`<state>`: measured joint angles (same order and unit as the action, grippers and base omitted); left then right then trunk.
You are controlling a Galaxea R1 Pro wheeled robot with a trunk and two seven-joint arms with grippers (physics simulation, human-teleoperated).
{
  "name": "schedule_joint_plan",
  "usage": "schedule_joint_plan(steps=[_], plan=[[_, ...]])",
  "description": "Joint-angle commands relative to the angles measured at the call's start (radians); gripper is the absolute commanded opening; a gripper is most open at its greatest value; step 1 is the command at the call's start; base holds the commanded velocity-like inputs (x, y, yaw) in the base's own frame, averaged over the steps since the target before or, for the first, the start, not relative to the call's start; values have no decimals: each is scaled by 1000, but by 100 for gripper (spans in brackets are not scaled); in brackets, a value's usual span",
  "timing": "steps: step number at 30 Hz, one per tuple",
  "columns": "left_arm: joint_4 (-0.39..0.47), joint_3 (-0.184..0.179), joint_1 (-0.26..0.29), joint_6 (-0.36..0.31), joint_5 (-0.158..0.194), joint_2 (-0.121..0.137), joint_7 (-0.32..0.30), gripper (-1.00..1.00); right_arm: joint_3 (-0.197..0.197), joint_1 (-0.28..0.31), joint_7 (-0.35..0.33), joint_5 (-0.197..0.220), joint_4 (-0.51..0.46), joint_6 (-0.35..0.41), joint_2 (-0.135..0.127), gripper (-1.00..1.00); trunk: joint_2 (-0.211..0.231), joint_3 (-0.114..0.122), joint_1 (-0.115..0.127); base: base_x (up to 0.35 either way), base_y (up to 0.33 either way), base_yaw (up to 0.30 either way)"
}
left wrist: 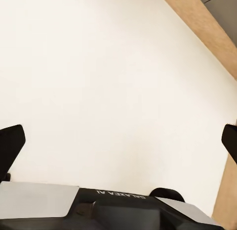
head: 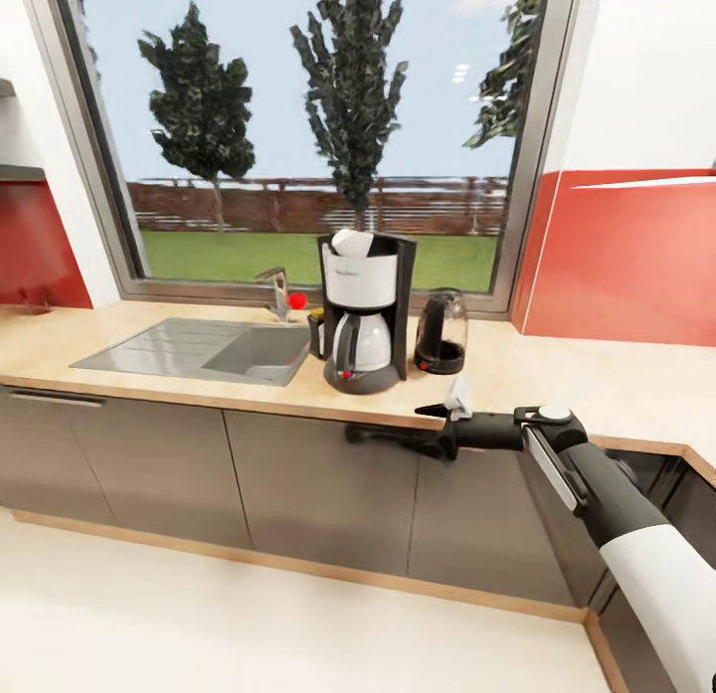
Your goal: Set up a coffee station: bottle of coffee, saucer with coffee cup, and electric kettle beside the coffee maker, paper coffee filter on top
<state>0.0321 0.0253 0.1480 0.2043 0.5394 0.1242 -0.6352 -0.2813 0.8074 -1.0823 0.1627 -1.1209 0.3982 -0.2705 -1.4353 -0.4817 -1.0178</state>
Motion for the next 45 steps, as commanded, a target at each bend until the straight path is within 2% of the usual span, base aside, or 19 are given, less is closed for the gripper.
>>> schedule_joint_plan(steps=[1,6,11,12,14,16,19,21,22,24,28,29,30,34,36,37,40,42,45], plan=[[-1,2,1,4,-2,0,-3,100,-3,1,1,9,0,9,-1,100,-1,-1,0,-249,208,0],[-1,2,1,4,-2,0,-3,100,-3,-1,1,9,4,8,-1,100,-1,-1,0,-118,97,0],[-1,2,1,4,-2,0,-3,100,-4,-31,3,8,7,6,0,100,-1,-1,0,-22,18,0],[-1,2,1,5,-2,0,-3,100,-27,-54,6,4,72,1,18,100,-1,-1,0,-7,6,0],[0,2,1,5,-2,-1,-3,100,-52,-74,9,0,153,-23,33,100,-1,-1,0,-5,4,0],[0,2,1,5,-2,-1,-3,100,-61,-82,11,-2,209,-51,39,100,-1,-1,0,-3,2,0],[0,3,1,5,-2,-1,-3,100,-73,-91,13,-4,369,-130,46,100,-1,-1,0,-1,1,0],[0,3,1,4,-2,-1,-3,100,-75,-93,14,-4,433,-161,47,100,-1,-1,0,0,0,0],[1,8,1,4,-2,-1,-4,100,-77,-94,15,-4,525,-204,49,100,-1,-1,0,0,0,0],[1,17,1,5,-2,-2,-5,100,-78,-95,16,-5,587,-234,49,100,-1,-1,0,0,0,0],[9,70,1,4,-2,-3,-9,100,-78,-96,16,-5,777,-337,50,100,-1,-1,0,0,0,0],[24,105,1,3,-2,-3,-10,100,-78,-97,17,-5,898,-393,49,100,-1,-1,0,0,0,0],[26,111,1,2,-2,-4,-11,100,-78,-98,17,-5,928,-403,48,100,-1,-1,0,0,0,0],[33,130,1,2,-2,-7,-12,100,-77,-117,20,-4,1085,-467,38,100,-1,-1,0,0,0,0],[34,134,1,2,-2,-7,-12,100,-78,-138,21,-3,1116,-495,25,100,-1,-1,0,0,0,0],[34,139,1,1,-2,-9,-12,100,-77,-190,31,-1,1143,-526,-2,100,-1,-1,0,0,0,0],[31,143,1,1,-3,-12,-12,100,-74,-271,90,1,1162,-549,-29,100,-1,-1,0,0,0,0],[29,144,1,2,-4,-19,-12,100,-74,-316,140,2,1167,-555,-41,100,-1,-1,0,0,0,0],[29,144,1,1,-4,-28,-13,100,-74,-358,179,2,1169,-560,-49,100,-1,-1,0,0,0,0]])
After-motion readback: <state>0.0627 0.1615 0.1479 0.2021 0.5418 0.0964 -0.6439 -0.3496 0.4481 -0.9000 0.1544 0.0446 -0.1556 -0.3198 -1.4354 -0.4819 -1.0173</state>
